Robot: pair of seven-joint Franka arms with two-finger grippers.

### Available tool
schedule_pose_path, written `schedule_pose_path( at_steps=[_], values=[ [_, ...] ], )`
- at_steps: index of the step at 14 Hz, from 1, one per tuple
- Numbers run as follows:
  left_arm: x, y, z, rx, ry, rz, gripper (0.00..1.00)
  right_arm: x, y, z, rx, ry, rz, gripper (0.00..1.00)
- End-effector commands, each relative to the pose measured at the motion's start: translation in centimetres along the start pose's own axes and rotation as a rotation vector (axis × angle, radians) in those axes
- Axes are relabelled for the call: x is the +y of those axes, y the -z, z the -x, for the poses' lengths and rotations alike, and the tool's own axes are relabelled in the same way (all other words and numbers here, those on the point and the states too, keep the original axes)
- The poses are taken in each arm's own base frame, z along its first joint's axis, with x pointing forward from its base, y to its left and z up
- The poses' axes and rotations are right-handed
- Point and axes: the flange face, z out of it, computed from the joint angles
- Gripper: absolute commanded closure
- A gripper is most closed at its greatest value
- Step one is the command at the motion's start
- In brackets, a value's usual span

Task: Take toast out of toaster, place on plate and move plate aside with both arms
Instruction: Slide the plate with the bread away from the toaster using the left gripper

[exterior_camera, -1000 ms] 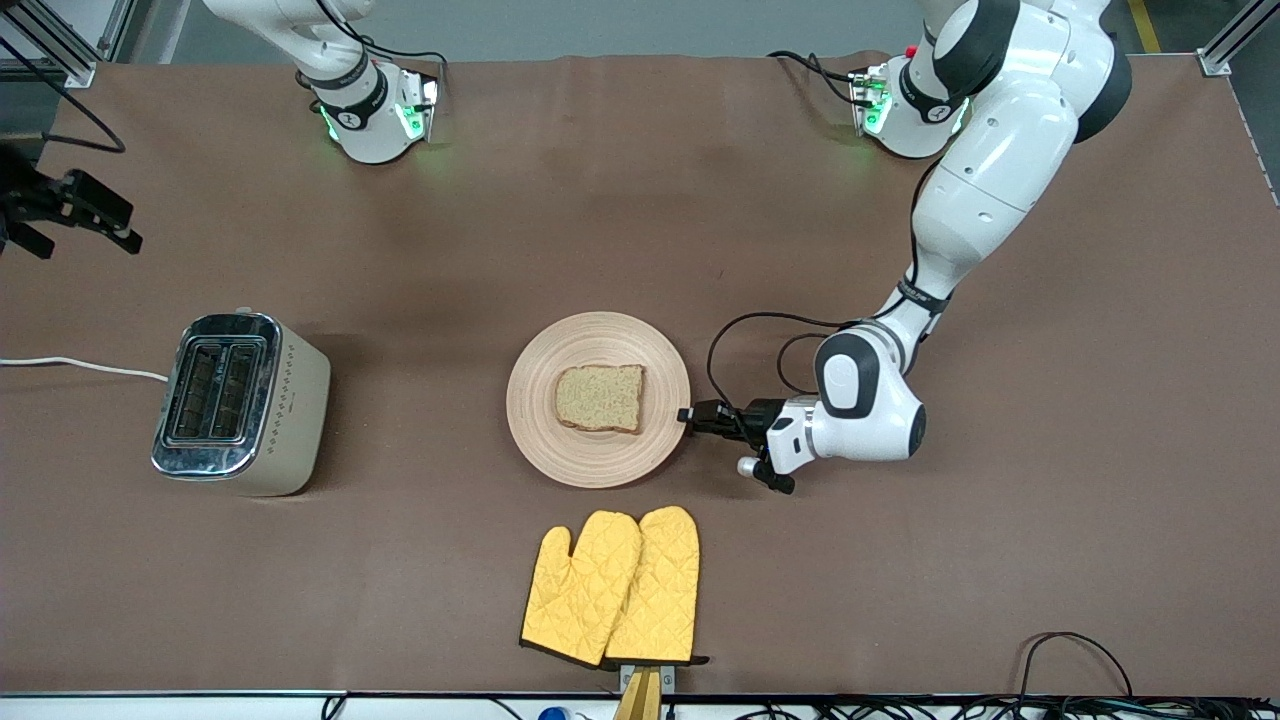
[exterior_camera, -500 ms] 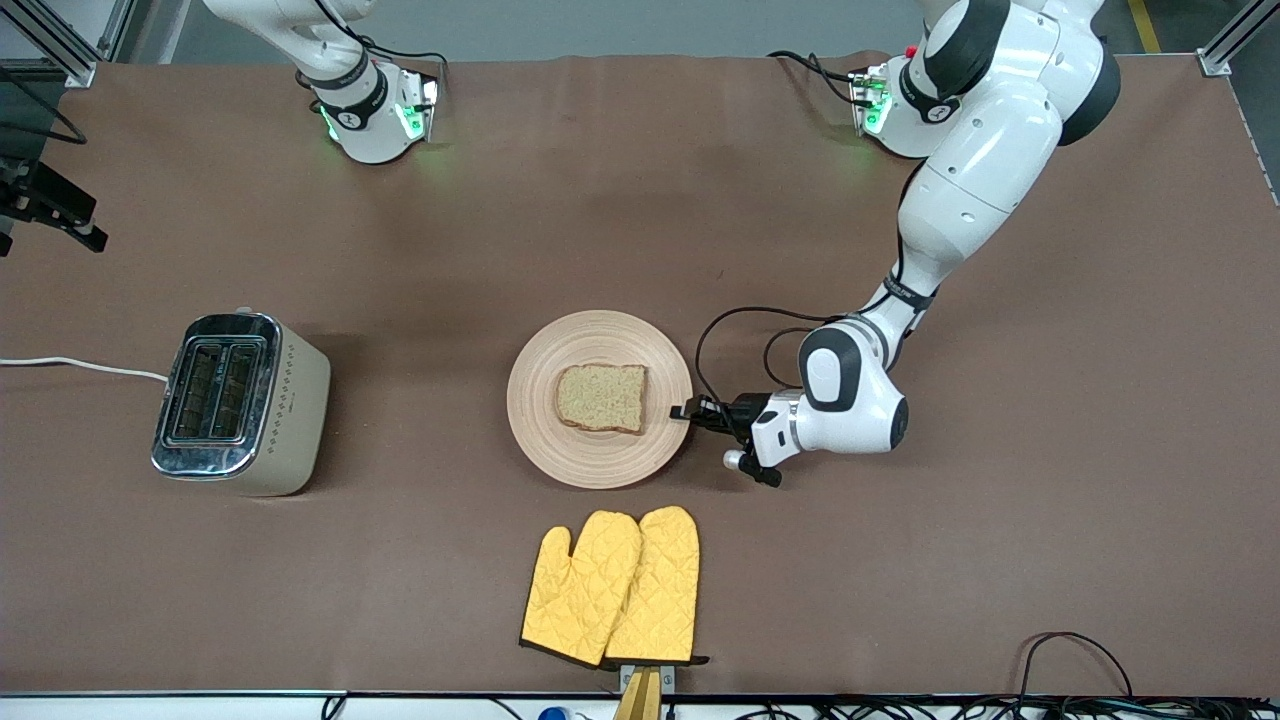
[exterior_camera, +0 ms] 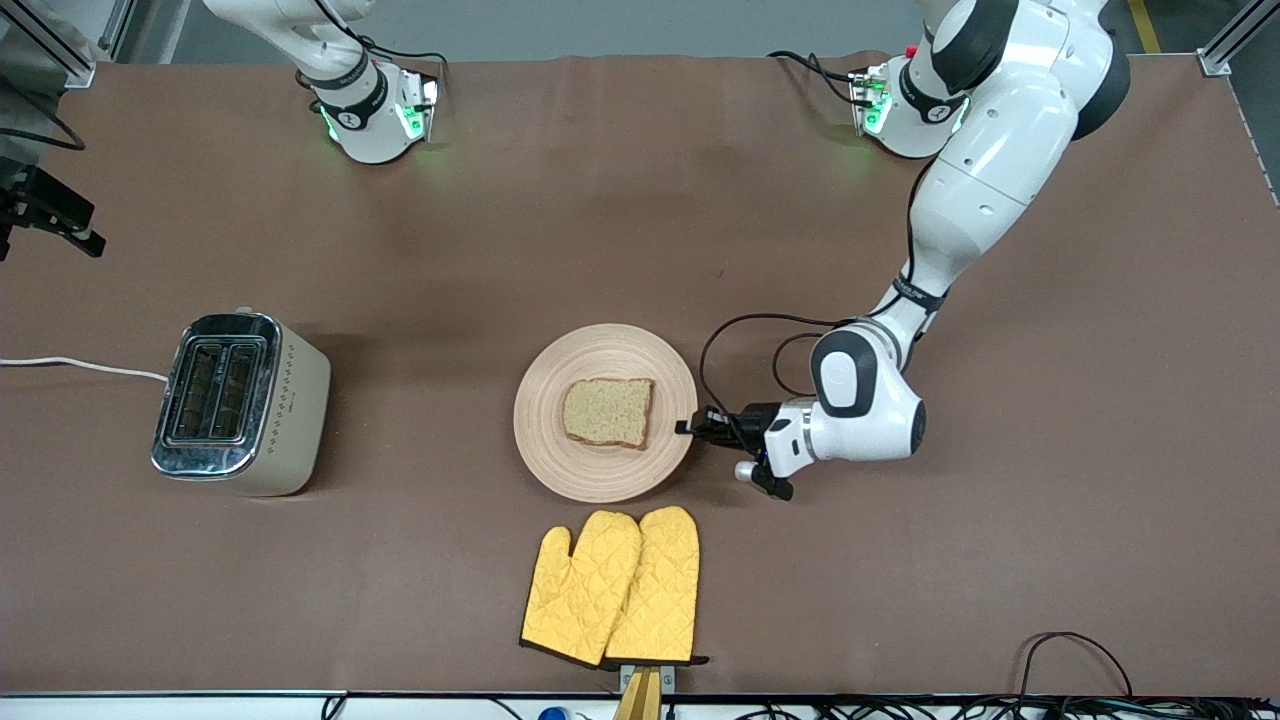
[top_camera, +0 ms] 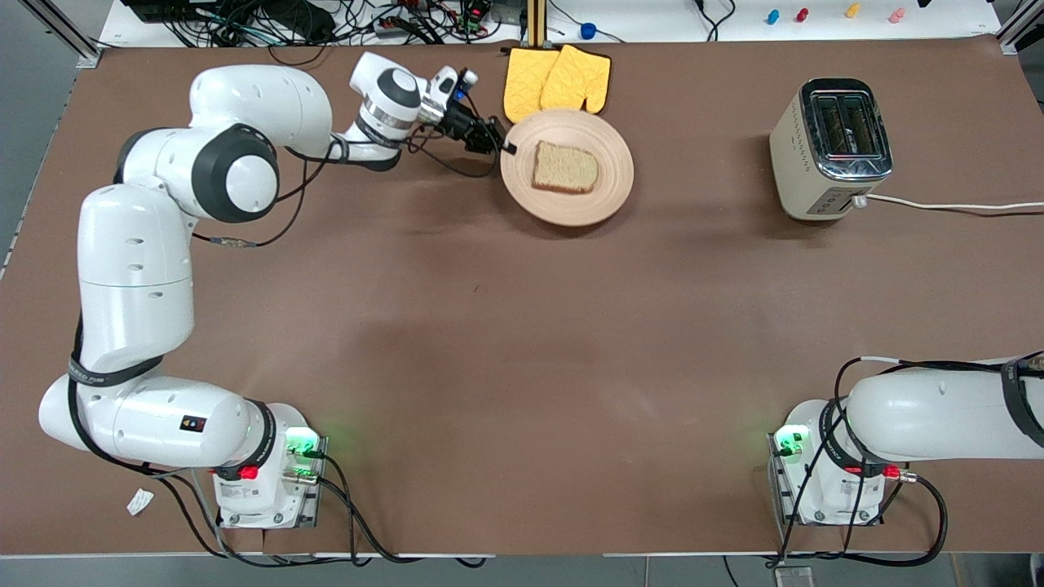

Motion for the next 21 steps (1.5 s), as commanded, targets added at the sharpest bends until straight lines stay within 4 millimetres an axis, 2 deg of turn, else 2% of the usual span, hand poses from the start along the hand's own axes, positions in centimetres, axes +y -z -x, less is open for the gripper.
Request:
schedule_pose_path(
  at_steps=[1,2,3,5,6,8,11,13,17,18,21],
  values=[
    [3.6,4.6,-1.6,0.059,0.020,0.002,1.00,0.2,0.2,-0.5,0.006,-0.008,0.026,0.00],
    [4.9,5.8,-1.9,0.060,0.033,0.014,1.00,0.4,-0.2,-0.6,0.002,-0.013,0.022,0.00],
    [5.0,7.2,-2.3,0.063,0.053,0.025,1.00,0.2,-0.3,-0.7,0.001,-0.013,0.011,0.00],
    [4.3,12.1,-3.3,0.089,0.123,0.038,1.00,0.1,-0.4,-0.6,-0.010,-0.015,0.007,0.00],
    [2.6,14.9,-3.6,0.099,0.141,0.051,1.00,0.3,-0.5,-0.5,-0.013,-0.021,0.004,0.00],
    [0.4,20.8,-3.7,0.117,0.178,0.080,1.00,0.4,-0.4,-0.4,-0.015,-0.035,-0.008,0.00],
    [-4.5,27.8,-3.2,0.153,0.195,0.045,1.00,0.0,-0.4,-0.1,-0.034,-0.052,-0.011,0.00],
    [-7.4,32.6,-2.4,0.184,0.197,-0.006,1.00,-0.5,-0.5,-0.1,-0.047,-0.061,-0.011,0.00],
    [-14.1,40.4,1.2,0.189,0.164,-0.035,1.00,-0.6,-0.5,0.0,-0.049,-0.059,-0.009,0.00],
    [-15.9,41.7,2.2,0.192,0.169,-0.025,1.00,-0.6,-0.5,-0.1,-0.047,-0.058,-0.009,0.00],
    [-22.2,42.1,5.2,0.195,0.178,0.013,1.00,-0.6,-0.7,0.1,-0.064,-0.061,-0.010,0.00]
  ],
)
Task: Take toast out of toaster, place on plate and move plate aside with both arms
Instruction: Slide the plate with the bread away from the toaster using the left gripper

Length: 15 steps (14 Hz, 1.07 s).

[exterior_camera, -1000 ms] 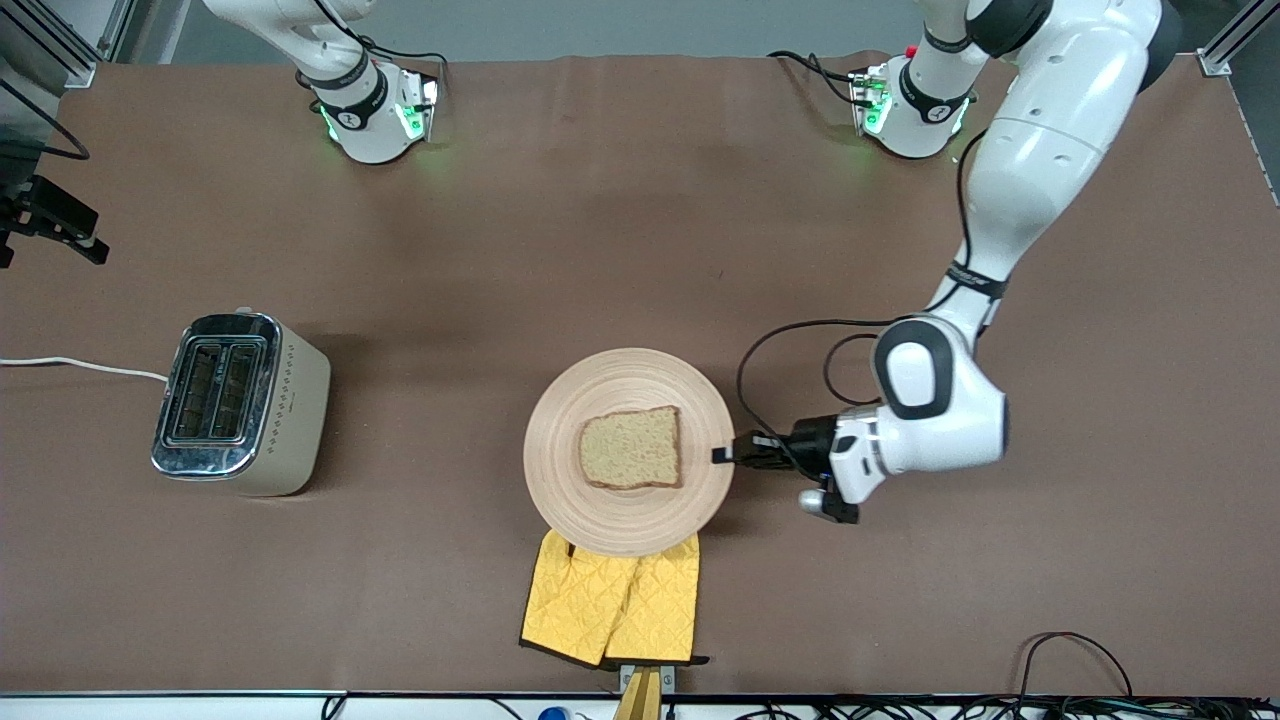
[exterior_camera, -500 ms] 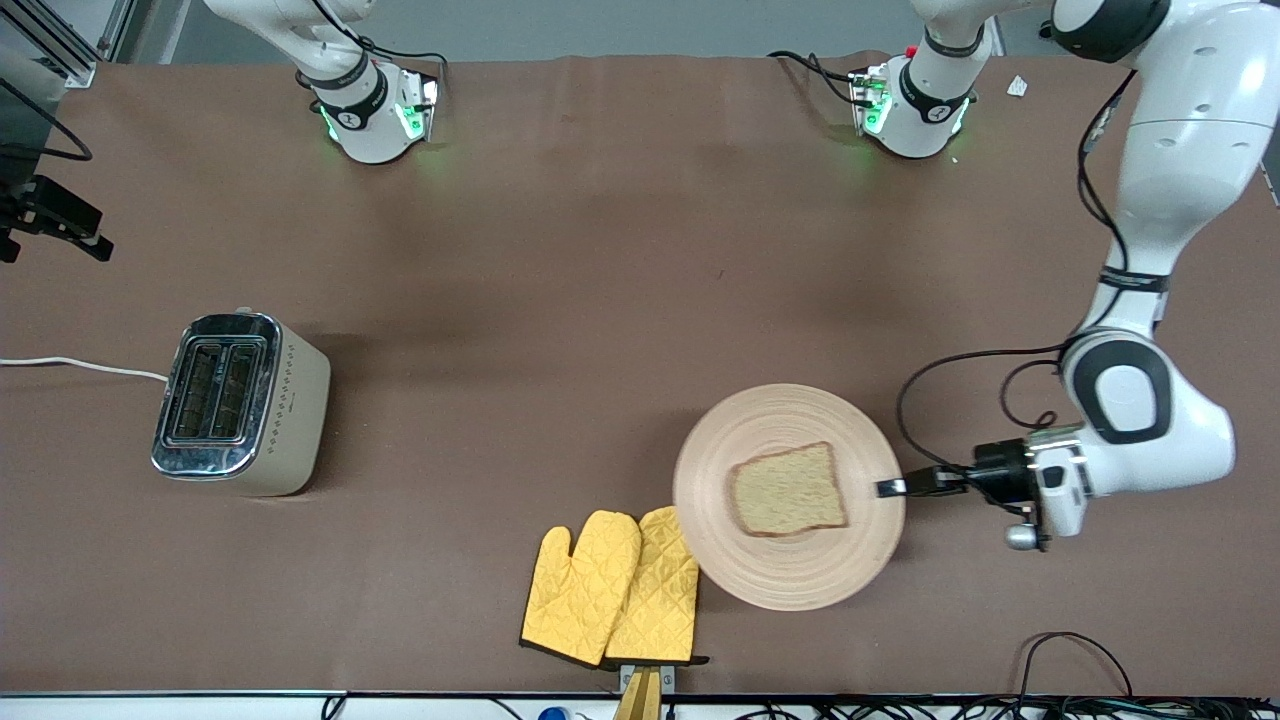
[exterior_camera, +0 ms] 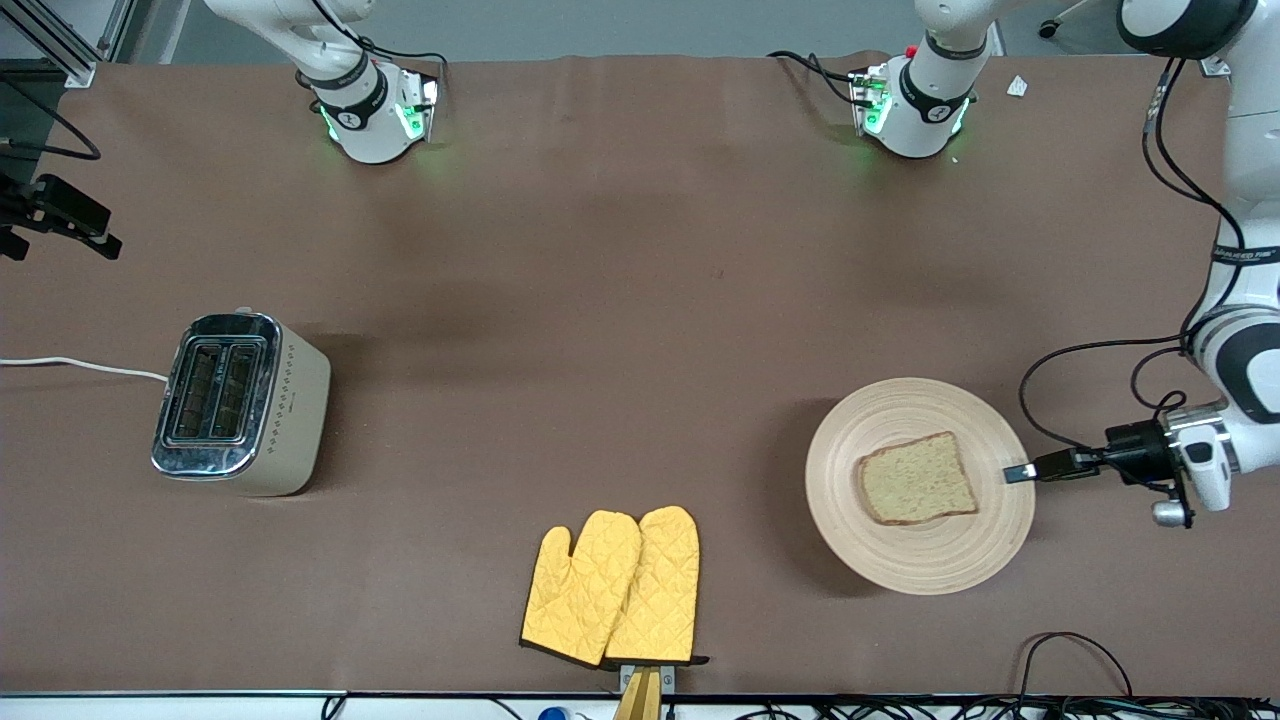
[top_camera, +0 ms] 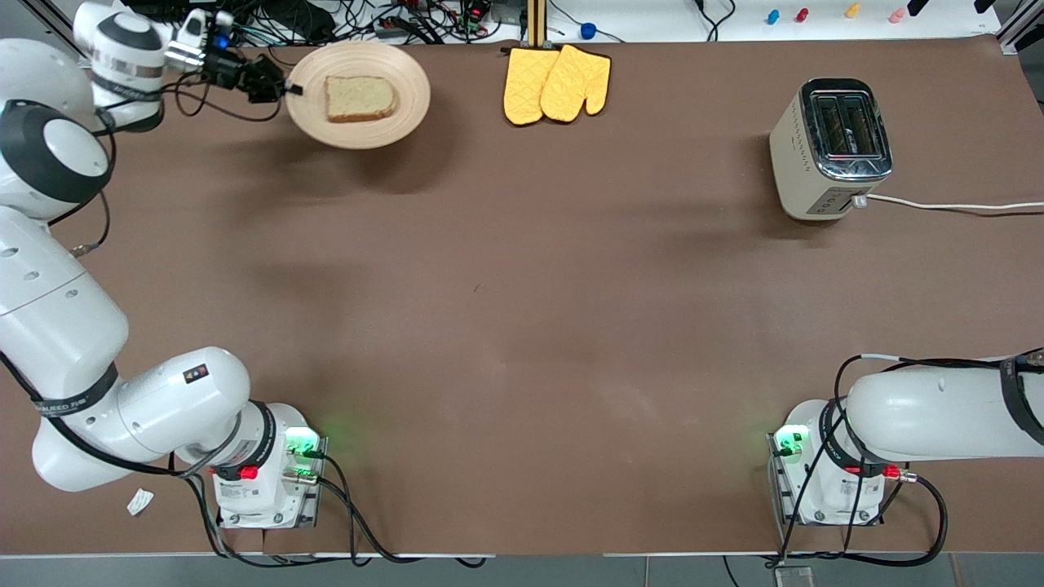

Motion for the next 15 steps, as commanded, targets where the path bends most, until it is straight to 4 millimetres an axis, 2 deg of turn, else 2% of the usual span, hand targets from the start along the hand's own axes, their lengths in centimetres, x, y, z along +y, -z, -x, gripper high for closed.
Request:
schedule_pose_path(
  at_steps=[1,4,6,8,9,10,11,13,15],
  values=[
    [-4.7,-0.8,1.7,-0.020,-0.024,0.051,1.00,0.1,0.4,0.3,-0.010,-0.019,-0.007,0.00],
    [-9.0,-1.6,3.3,-0.024,-0.072,0.079,1.00,0.0,0.3,0.2,-0.007,-0.017,-0.006,0.00],
    [-10.1,-1.9,3.7,-0.027,-0.071,0.087,0.97,0.0,0.4,0.2,-0.002,-0.016,-0.007,0.00],
    [-10.2,-1.7,3.8,-0.056,-0.090,0.056,0.79,0.0,0.3,0.2,-0.007,-0.016,-0.006,0.00],
    [-10.1,-1.5,3.7,-0.060,-0.100,0.045,0.30,0.0,0.2,0.2,-0.008,-0.016,-0.007,0.00],
    [-9.9,-1.1,3.6,-0.070,-0.109,0.025,0.00,-0.1,0.2,0.2,-0.008,-0.014,-0.007,0.00],
    [-9.4,-0.9,3.3,-0.094,-0.130,-0.011,0.00,-0.1,0.2,0.2,-0.008,-0.014,-0.007,0.00],
    [-8.4,1.4,1.4,-0.096,-0.191,-0.098,0.00,-0.1,0.2,0.2,-0.008,-0.014,-0.006,0.00],
    [-8.3,4.3,0.6,-0.079,-0.181,-0.168,0.00,-0.1,0.2,0.2,-0.010,-0.014,-0.008,0.00]
  ],
)
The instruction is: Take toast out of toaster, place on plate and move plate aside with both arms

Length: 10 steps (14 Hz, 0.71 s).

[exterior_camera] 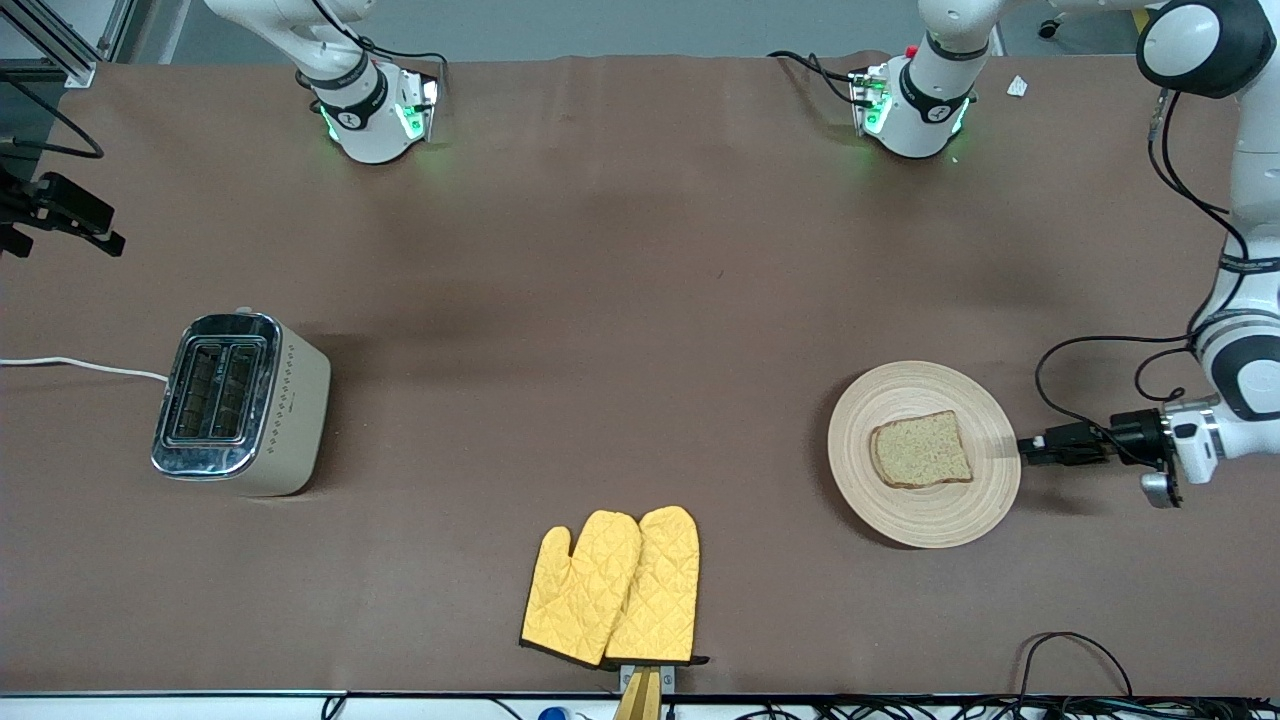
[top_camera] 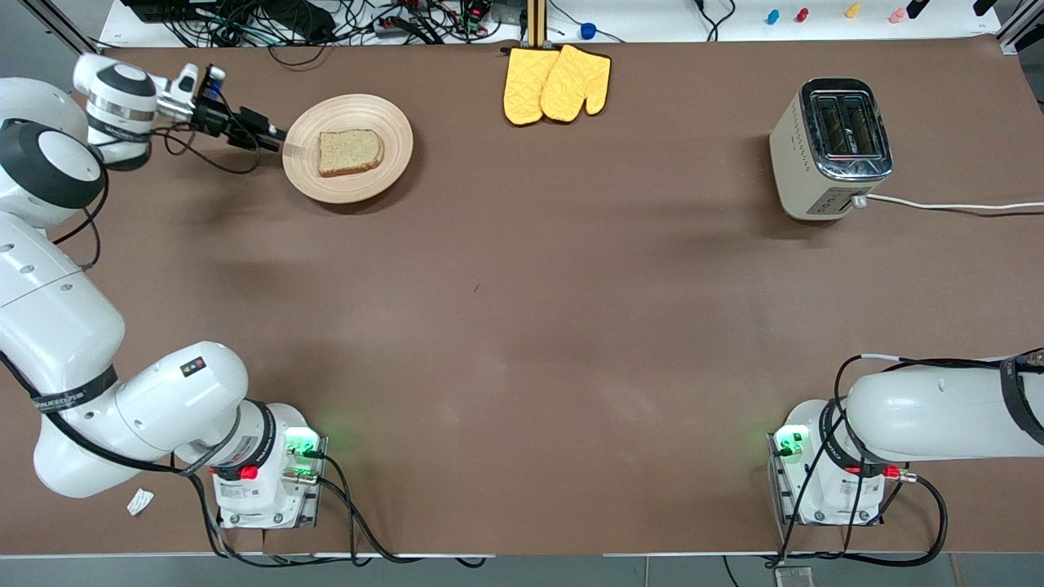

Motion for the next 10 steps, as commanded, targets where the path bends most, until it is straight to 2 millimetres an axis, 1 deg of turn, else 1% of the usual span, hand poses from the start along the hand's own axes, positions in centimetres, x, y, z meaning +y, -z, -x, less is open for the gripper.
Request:
schedule_pose_path(
  at_steps=[1,3,4,5,7,8,9,10],
  values=[
    [1.0,4.7,-1.1,-0.012,-0.010,-0.119,0.00,0.0,0.3,0.1,-0.002,-0.014,-0.006,0.00],
    [3.1,7.0,-2.4,-0.035,-0.007,-0.222,0.00,-0.1,0.2,0.1,-0.003,-0.011,-0.006,0.00],
    [4.6,7.3,-3.1,-0.055,-0.018,-0.269,0.00,-0.1,0.2,0.1,-0.003,-0.011,-0.006,0.00],
    [6.5,7.9,-3.7,-0.054,-0.025,-0.287,0.00,-0.1,0.2,0.1,-0.003,-0.011,-0.007,0.00],
    [11.4,9.1,-5.1,-0.044,-0.015,-0.325,0.00,-0.2,0.2,0.2,-0.005,-0.010,-0.007,0.00],
    [14.7,9.5,-5.8,-0.066,-0.052,-0.400,0.00,-0.2,0.2,0.2,-0.005,-0.010,-0.006,0.00],
    [17.4,9.3,-6.4,-0.089,-0.084,-0.467,0.00,-0.2,0.2,0.2,-0.005,-0.010,-0.007,0.00],
    [20.3,9.0,-7.0,-0.087,-0.095,-0.498,0.00,-0.2,0.2,0.2,-0.005,-0.010,-0.007,0.00]
  ],
)
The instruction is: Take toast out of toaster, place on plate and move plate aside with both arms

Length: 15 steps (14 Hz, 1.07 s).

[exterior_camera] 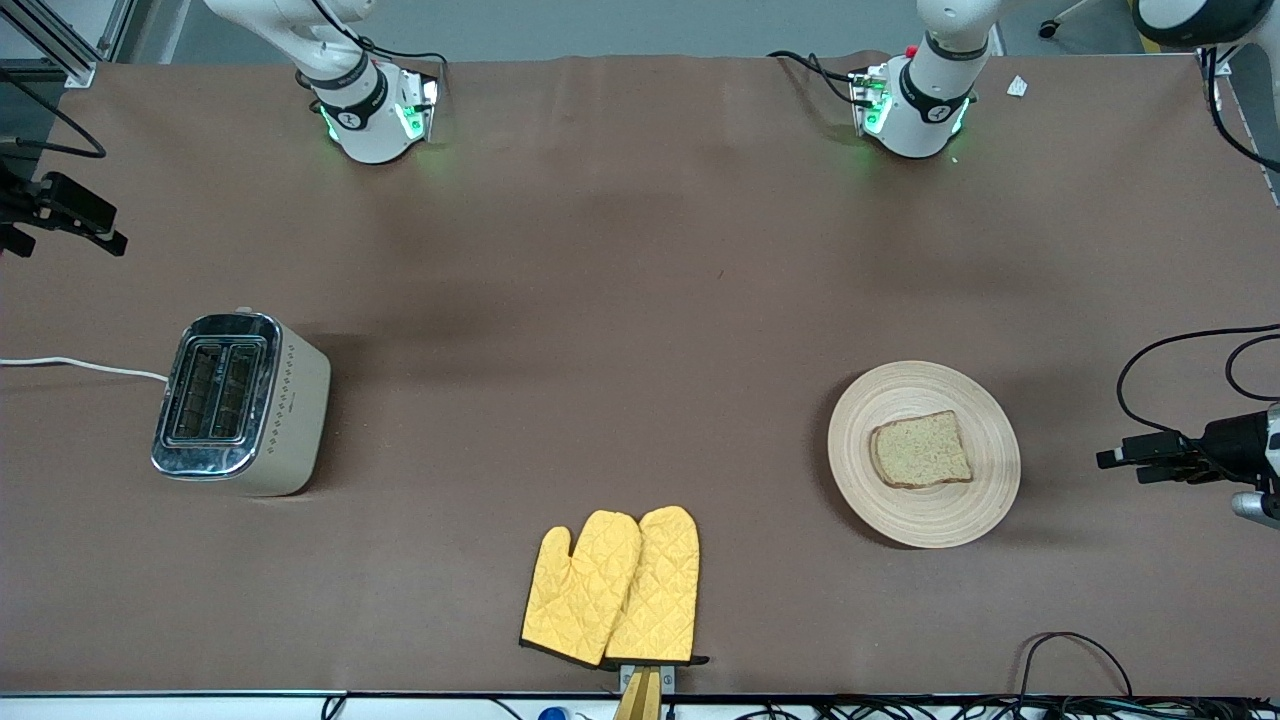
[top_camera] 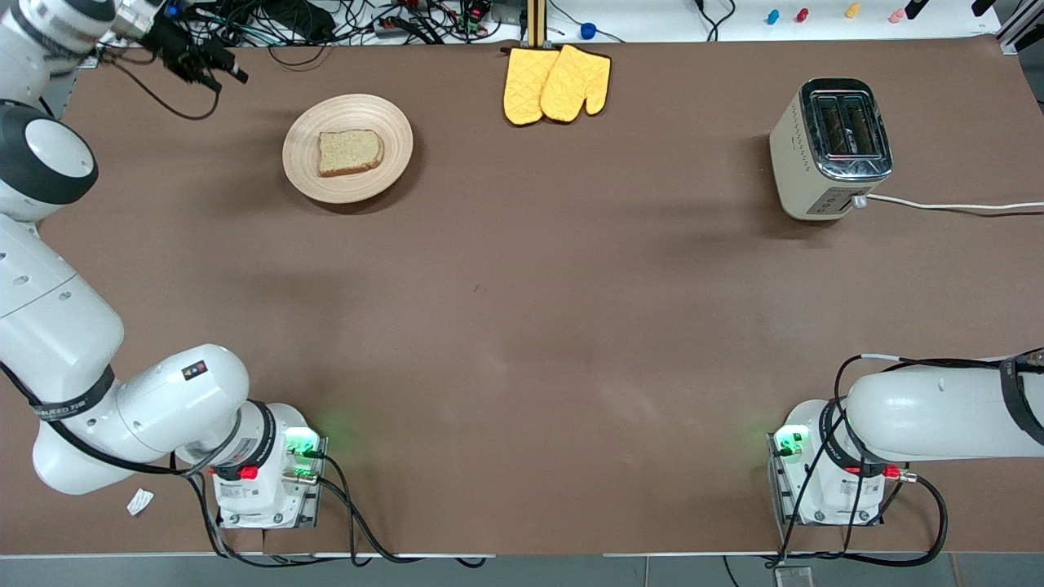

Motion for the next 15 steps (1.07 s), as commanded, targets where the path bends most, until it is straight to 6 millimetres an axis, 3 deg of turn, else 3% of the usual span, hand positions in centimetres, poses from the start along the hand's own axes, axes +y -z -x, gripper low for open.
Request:
schedule_pose_path(
  at_steps=[1,4,11,13,15],
  values=[
    [7.0,2.7,-1.1,-0.024,-0.016,-0.098,0.00,0.0,0.3,0.1,-0.002,-0.013,-0.007,0.00],
    [14.1,5.1,-1.6,-0.031,0.006,-0.125,0.00,0.0,0.2,0.2,-0.004,-0.013,-0.006,0.00],
    [29.9,6.4,-1.4,-0.048,0.109,-0.241,0.00,0.0,0.2,0.2,-0.003,-0.013,-0.008,0.00],
    [35.2,6.8,-0.4,-0.052,0.026,-0.321,0.00,-0.1,0.2,0.2,-0.004,-0.012,-0.006,0.00],
    [38.4,8.3,1.3,-0.079,-0.027,-0.463,0.00,-0.1,0.2,0.2,-0.004,-0.012,-0.006,0.00]
  ],
)
